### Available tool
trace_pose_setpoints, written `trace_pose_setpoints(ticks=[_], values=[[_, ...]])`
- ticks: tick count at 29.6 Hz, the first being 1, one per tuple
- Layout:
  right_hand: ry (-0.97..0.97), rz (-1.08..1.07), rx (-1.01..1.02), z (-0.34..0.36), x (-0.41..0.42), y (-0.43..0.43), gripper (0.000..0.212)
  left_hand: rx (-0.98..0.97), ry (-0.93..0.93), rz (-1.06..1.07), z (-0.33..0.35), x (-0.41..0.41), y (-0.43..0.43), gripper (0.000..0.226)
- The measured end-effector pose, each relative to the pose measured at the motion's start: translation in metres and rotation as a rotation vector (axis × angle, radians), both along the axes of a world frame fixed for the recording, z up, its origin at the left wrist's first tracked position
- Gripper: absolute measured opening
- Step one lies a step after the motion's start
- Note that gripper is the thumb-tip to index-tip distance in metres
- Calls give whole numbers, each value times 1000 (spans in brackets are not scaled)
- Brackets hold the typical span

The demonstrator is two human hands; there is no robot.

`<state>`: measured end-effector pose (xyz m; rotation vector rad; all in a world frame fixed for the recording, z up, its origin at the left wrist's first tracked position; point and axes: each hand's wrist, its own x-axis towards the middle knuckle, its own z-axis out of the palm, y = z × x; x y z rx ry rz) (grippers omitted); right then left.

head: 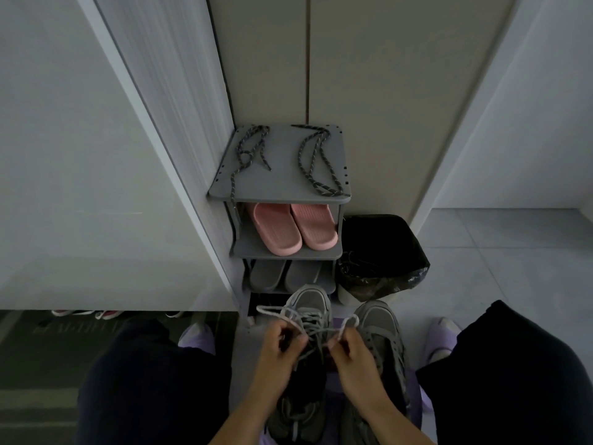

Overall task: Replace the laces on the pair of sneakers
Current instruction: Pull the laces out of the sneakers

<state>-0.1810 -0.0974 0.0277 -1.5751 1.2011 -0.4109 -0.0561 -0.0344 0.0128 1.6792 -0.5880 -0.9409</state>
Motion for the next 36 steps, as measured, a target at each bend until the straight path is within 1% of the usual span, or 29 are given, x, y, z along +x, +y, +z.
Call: trace_pose_setpoints(ticks=[1,2,3,5,6,7,8,9,10,12,13,16,17,18,21,22,23,24,25,27,28,29,31,32,33,35,36], values=[[-9,-23,-20,0,-1,-2,4,14,-56,-18,-2,-3,0,9],[-23,-67,-30,1,-1,-6,10,28,-96,-12,-3,-3,0,10],[-83,-150,-3,3,-2,-13,15,24,-111,8,0,-1,0,12],[-312,-383,138,11,-3,-32,17,13,-106,36,3,1,0,15],[-407,-459,204,16,-5,-41,15,11,-105,35,4,1,0,15],[-441,-469,245,19,-8,-46,12,11,-103,32,4,-1,1,14],[-424,-409,271,21,-9,-47,9,14,-96,38,4,-3,1,13],[-343,-297,272,21,-10,-44,8,14,-80,56,3,-5,2,12],[-199,-133,225,18,-10,-38,8,11,-65,77,2,-5,2,10],[120,194,21,16,-6,-27,6,13,-29,86,1,-4,1,7],[210,273,-62,14,-3,-24,7,18,-8,78,1,-4,1,5],[250,302,-140,13,6,-21,25,33,-4,69,-1,-1,2,5],[229,265,-115,14,6,-22,27,32,-20,76,0,-1,2,6],[156,167,-59,16,4,-25,25,29,-33,88,1,0,2,8],[-150,-305,130,28,-11,-49,17,35,-16,107,-1,0,2,11],[-235,-406,181,30,-18,-58,17,39,9,110,-1,-2,1,10],[-278,-416,224,31,-23,-65,18,40,30,116,-1,-4,2,10],[-261,-331,254,32,-24,-65,18,35,37,131,-1,-6,2,10],[-192,-175,278,33,-22,-59,16,26,30,148,-1,-7,1,10],[24,149,227,28,-14,-41,12,21,6,157,0,-8,1,10],[106,230,157,25,-9,-35,13,21,-4,153,-1,-9,1,10],[163,266,85,20,-4,-33,15,19,-9,147,-1,-9,1,10],[204,284,-4,16,5,-31,19,10,-25,141,0,-9,2,12],[161,233,10,16,7,-31,18,7,-40,143,0,-8,2,13],[48,113,80,19,8,-33,16,6,-57,148,1,-7,3,14],[-294,-241,276,31,0,-46,14,9,-82,153,-1,-5,3,15],[-424,-370,305,38,-7,-57,15,21,-82,153,-2,-6,2,15]])
